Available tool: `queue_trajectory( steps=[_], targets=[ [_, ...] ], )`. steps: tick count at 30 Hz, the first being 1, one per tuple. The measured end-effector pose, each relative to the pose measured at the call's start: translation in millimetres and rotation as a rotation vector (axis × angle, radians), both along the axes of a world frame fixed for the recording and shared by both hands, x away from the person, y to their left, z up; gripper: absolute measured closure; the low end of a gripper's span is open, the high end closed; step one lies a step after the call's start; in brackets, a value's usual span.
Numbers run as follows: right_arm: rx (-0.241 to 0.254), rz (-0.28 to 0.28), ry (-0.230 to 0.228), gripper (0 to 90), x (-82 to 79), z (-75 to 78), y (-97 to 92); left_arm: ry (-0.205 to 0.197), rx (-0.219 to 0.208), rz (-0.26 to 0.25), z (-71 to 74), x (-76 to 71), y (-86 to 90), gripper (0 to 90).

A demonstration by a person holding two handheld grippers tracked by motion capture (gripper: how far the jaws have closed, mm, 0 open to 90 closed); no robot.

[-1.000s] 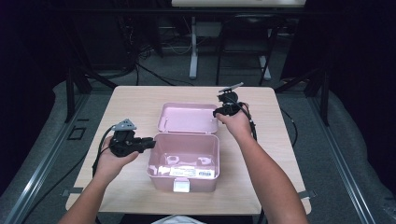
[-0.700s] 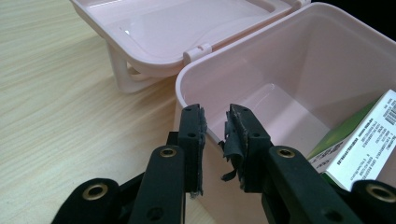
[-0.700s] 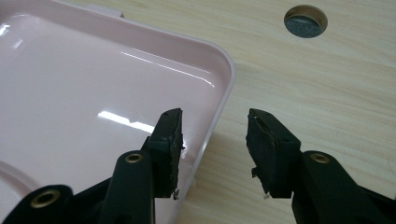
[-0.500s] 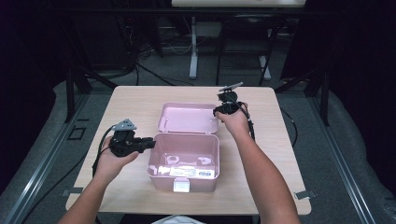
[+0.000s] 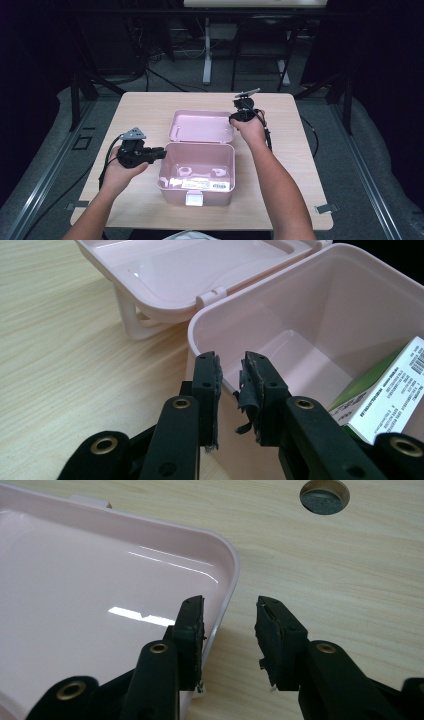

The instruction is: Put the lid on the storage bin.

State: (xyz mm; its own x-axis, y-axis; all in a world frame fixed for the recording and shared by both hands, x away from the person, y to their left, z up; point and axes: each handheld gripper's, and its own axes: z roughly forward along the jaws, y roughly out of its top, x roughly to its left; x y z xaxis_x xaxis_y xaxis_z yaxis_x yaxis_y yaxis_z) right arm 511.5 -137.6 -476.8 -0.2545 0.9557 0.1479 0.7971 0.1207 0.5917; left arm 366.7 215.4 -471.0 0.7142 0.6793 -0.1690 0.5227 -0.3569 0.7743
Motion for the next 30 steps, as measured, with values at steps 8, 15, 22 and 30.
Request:
queue_trajectory(
  steps=[8,15,22,30],
  targets=[
    [0.008,-0.014,0.011,68.6,3.2,-2.6,3.0,0.003,-0.006,0.002,-0.2,0.1,0.1,76.0],
    [0.014,-0.026,0.015,73.8,4.8,-3.4,5.3,0.004,-0.009,0.004,-0.3,0.1,0.0,76.0],
    [-0.035,-0.027,0.006,77.9,4.1,-2.8,12.6,0.004,-0.008,0.004,-0.3,0.0,0.0,76.1],
    [-0.068,-0.045,0.036,80.3,6.4,1.6,17.5,0.006,-0.011,0.005,-0.3,0.1,0.0,76.2]
  ],
)
